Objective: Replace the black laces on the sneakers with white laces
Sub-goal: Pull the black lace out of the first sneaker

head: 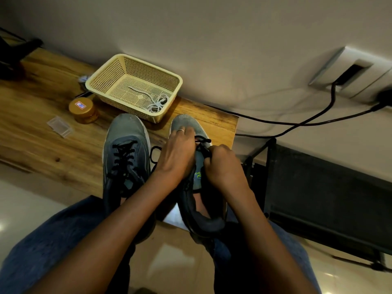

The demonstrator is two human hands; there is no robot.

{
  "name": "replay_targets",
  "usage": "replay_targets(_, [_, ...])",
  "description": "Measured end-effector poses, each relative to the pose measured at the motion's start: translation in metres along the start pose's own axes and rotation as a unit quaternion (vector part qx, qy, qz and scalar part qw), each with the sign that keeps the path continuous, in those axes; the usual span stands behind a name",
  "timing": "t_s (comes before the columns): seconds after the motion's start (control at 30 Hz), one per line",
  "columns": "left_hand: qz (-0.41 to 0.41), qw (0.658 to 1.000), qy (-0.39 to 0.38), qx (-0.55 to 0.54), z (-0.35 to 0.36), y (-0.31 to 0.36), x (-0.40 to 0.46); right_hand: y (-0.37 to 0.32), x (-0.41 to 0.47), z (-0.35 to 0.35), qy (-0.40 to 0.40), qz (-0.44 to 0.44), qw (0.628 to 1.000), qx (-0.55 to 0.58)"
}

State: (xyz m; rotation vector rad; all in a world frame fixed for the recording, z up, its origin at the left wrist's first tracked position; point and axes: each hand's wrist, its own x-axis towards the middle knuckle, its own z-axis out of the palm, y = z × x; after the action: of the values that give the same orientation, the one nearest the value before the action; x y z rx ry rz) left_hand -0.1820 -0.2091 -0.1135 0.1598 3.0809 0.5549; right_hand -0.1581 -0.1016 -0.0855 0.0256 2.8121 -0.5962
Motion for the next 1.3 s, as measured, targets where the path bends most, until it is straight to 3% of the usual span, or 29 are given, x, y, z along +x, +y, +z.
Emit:
replay_targets(0.33, [-0.009,0.993,-0.05,-0.108,-0.003,-0.005,0.001,0.0,0.001,0.002,-0.005,0.019,1.0,0.008])
replay_targets(0.47, [-0.07,0.944,0.019,-0.322,-0.016,-0.013,0.012,0.004,0.004,0.0,-0.011,0.043,0.999,0.014])
replay_targets(0.67, [-0.073,0.918,0.075,-0.383,-0.025,-0.022,0.014,0.0,0.003,0.001,0.021,0.038,0.998,0.04])
replay_targets(0.73, [-0.088,0.878,0.126,-0.453,-0.035,-0.022,0.017,-0.001,0.006,0.0,0.074,0.012,0.995,0.063])
replay_targets(0.83, [-0.129,0.781,0.129,-0.597,-0.051,-0.02,0.018,-0.007,0.016,0.0,0.114,-0.036,0.985,0.121])
replay_targets(0.9, [-0.142,0.71,0.094,-0.684,-0.057,-0.014,0.017,-0.015,0.021,0.001,0.081,-0.073,0.983,0.146])
replay_targets(1.0, [-0.133,0.571,0.037,-0.809,-0.06,-0.006,0.017,-0.025,0.021,0.005,0.015,-0.123,0.987,0.1])
replay_targets(1.07, [-0.124,0.519,0.027,-0.845,-0.061,-0.006,0.017,-0.025,0.021,0.006,-0.005,-0.166,0.984,0.069])
replay_targets(1.1, [-0.123,0.522,0.032,-0.844,-0.061,-0.007,0.017,-0.025,0.02,0.006,-0.004,-0.186,0.979,0.083])
replay_targets(1.13, [-0.125,0.559,0.048,-0.819,-0.06,-0.008,0.018,-0.025,0.021,0.004,0.004,-0.194,0.975,0.11])
replay_targets(1.23, [-0.106,0.789,0.136,-0.59,-0.052,-0.019,0.019,-0.023,0.025,-0.005,0.089,-0.118,0.957,0.252])
replay_targets(1.3, [-0.087,0.856,0.131,-0.492,-0.046,-0.024,0.017,-0.019,0.026,-0.015,0.167,-0.034,0.891,0.422])
